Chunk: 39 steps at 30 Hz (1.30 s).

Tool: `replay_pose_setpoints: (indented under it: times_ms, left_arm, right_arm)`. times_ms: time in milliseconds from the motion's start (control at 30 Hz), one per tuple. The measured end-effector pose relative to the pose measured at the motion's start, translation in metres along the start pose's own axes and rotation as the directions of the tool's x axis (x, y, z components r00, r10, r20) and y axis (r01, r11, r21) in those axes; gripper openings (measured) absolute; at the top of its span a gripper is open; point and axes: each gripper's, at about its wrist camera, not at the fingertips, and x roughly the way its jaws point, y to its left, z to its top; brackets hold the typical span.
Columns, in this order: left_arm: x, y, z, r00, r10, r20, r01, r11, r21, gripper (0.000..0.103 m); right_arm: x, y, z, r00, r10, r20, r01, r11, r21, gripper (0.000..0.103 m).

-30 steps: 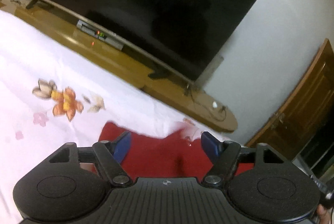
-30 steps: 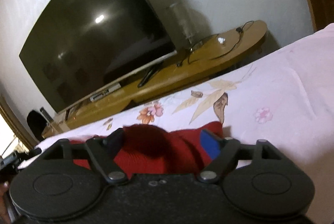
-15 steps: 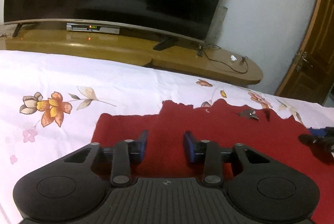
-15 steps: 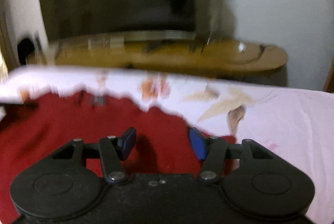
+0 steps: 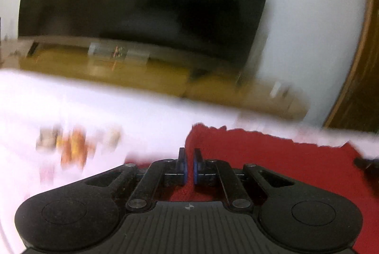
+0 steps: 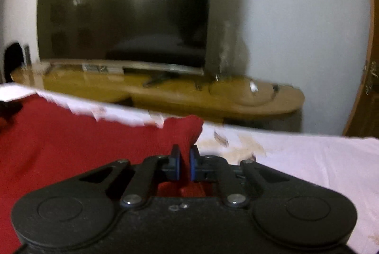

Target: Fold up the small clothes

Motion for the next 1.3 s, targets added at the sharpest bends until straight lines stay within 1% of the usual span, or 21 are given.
replay_pose_setpoints:
  times_ms: [67,167,200,233,267,333,400,433,567,633,667,700,767,800,833,900,933,1000,1067,1167,1300]
  left_arm:
    - [0.003,0.001,0.004,0.999,0.032,-0.011,-0.032,0.999,-0.014,0.005]
    - [0.005,0.006,0.006,0.999,0.03,-0.026,-0.03,0.999,-0.032,0.007]
    - [0.002,0.011,0.006,1.0,0.012,-0.021,-0.014,0.998,-0.061,0.012]
    - [-0.004,0.018,0.006,1.0,0.011,-0.007,-0.012,0.996,-0.089,0.02]
    - [-0.015,0.022,0.006,0.999,0.037,0.027,-0.034,0.993,-0.11,0.024]
    - [-0.037,0.021,0.005,0.992,0.05,0.116,-0.036,0.992,-0.124,0.035]
    - [-0.046,0.006,0.008,0.987,-0.016,0.159,0.031,0.995,-0.094,0.035]
    - [-0.047,-0.011,0.01,0.985,-0.069,0.159,0.078,0.996,-0.048,0.035]
    - [-0.037,-0.083,0.003,0.975,-0.203,0.086,0.187,0.968,0.167,0.045]
    - [-0.023,-0.096,-0.008,0.986,-0.165,0.016,0.157,0.959,0.235,0.066]
    - [-0.014,-0.091,-0.014,0.992,-0.126,-0.022,0.128,0.96,0.25,0.068]
    - [-0.009,-0.081,-0.019,0.995,-0.094,-0.042,0.101,0.963,0.25,0.069]
    - [-0.012,-0.056,-0.013,0.993,-0.111,-0.031,0.114,0.98,0.164,0.069]
    - [-0.015,-0.044,-0.012,0.998,-0.06,-0.02,0.062,0.983,0.171,0.069]
    - [-0.018,-0.032,-0.012,1.0,-0.012,-0.015,0.015,0.983,0.182,0.069]
    - [-0.021,-0.009,-0.01,1.0,-0.019,-0.023,0.022,0.993,0.12,0.069]
    - [-0.02,-0.004,-0.008,1.0,-0.004,-0.026,0.007,0.993,0.12,0.069]
    - [-0.018,-0.001,-0.008,0.999,0.031,-0.035,-0.026,0.993,0.119,0.069]
    - [-0.03,-0.005,-0.006,0.999,0.044,0.002,-0.044,0.993,0.109,0.069]
    - [-0.059,-0.038,-0.011,0.995,-0.055,0.081,0.043,0.989,0.142,0.069]
    - [-0.061,-0.087,-0.029,0.989,-0.144,0.042,0.13,0.964,0.231,0.069]
  right_arm:
    - [0.023,0.002,-0.014,0.993,-0.015,-0.116,0.014,1.0,-0.009,0.01]
    - [0.029,0.003,-0.01,0.99,-0.034,-0.134,0.031,0.999,-0.028,0.016]
    - [0.029,0.005,-0.01,0.99,-0.042,-0.133,0.037,0.998,-0.04,0.019]
    - [0.026,0.005,-0.009,0.991,-0.05,-0.127,0.044,0.998,-0.044,0.028]
    - [0.02,0.003,-0.008,0.993,-0.05,-0.105,0.047,0.998,-0.032,0.038]
    - [-0.003,-0.002,-0.003,1.0,-0.013,-0.028,0.014,1.0,0.014,0.047]
    - [-0.019,0.003,0.005,0.998,0.062,0.028,-0.063,0.998,0.017,0.061]
    - [-0.019,0.012,0.011,0.994,0.112,0.014,-0.112,0.994,0.009,0.066]
    - [0.005,0.05,0.02,0.959,0.275,-0.066,-0.27,0.96,0.066,0.057]
    - [0.019,0.063,0.017,0.95,0.293,-0.108,-0.285,0.955,0.085,0.053]
    - [0.024,0.067,0.013,0.955,0.265,-0.132,-0.258,0.964,0.067,0.054]
    - [0.029,0.068,0.009,0.962,0.228,-0.152,-0.224,0.974,0.044,0.054]
    - [0.029,0.054,0.002,0.969,0.193,-0.153,-0.188,0.981,0.044,0.057]
    - [0.026,0.041,-0.001,0.973,0.175,-0.153,-0.167,0.984,0.059,0.057]
    - [0.021,0.027,-0.005,0.98,0.126,-0.154,-0.119,0.991,0.058,0.054]
    - [0.013,0.0,-0.012,0.984,0.101,-0.146,-0.091,0.993,0.076,0.046]
    - [0.009,-0.007,-0.015,0.984,0.107,-0.144,-0.095,0.992,0.087,0.044]
    - [0.008,-0.006,-0.014,0.987,0.053,-0.154,-0.046,0.998,0.05,0.045]
    - [0.002,0.0,-0.009,0.987,0.054,-0.153,-0.043,0.996,0.073,0.049]
    - [-0.028,0.017,-0.004,0.991,0.114,-0.074,-0.107,0.991,0.086,0.055]
    - [-0.038,0.068,-0.013,0.968,0.241,-0.076,-0.238,0.97,0.045,0.057]
